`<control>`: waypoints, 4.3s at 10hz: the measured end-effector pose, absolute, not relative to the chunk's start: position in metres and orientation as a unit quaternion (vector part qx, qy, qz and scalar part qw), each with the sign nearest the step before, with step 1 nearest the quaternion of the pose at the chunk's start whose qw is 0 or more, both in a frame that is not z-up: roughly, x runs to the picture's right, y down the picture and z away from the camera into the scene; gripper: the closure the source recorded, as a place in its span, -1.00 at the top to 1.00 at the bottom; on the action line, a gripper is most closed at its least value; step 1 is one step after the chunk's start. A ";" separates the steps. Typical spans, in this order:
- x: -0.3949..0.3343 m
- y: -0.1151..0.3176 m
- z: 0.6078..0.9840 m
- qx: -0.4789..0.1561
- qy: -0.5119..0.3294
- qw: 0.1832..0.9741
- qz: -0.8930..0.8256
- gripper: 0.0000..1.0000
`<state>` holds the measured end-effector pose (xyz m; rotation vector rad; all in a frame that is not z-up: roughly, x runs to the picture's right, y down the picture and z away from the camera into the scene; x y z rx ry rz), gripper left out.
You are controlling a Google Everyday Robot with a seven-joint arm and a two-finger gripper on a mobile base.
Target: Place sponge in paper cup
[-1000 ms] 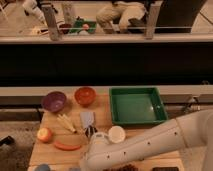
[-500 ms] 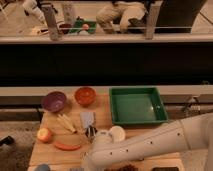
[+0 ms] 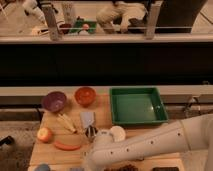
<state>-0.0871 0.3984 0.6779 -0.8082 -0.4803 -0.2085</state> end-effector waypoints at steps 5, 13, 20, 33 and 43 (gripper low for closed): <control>-0.059 0.326 0.647 -0.395 -0.216 0.891 -0.062 -0.63; 0.033 0.201 0.624 -0.339 -0.201 0.919 -0.014 -0.50; 0.050 0.199 0.648 -0.315 -0.203 0.927 -0.028 -0.38; 0.079 0.193 0.685 -0.300 -0.173 0.937 -0.038 -0.07; 0.075 0.190 0.678 -0.299 -0.146 0.942 -0.053 0.60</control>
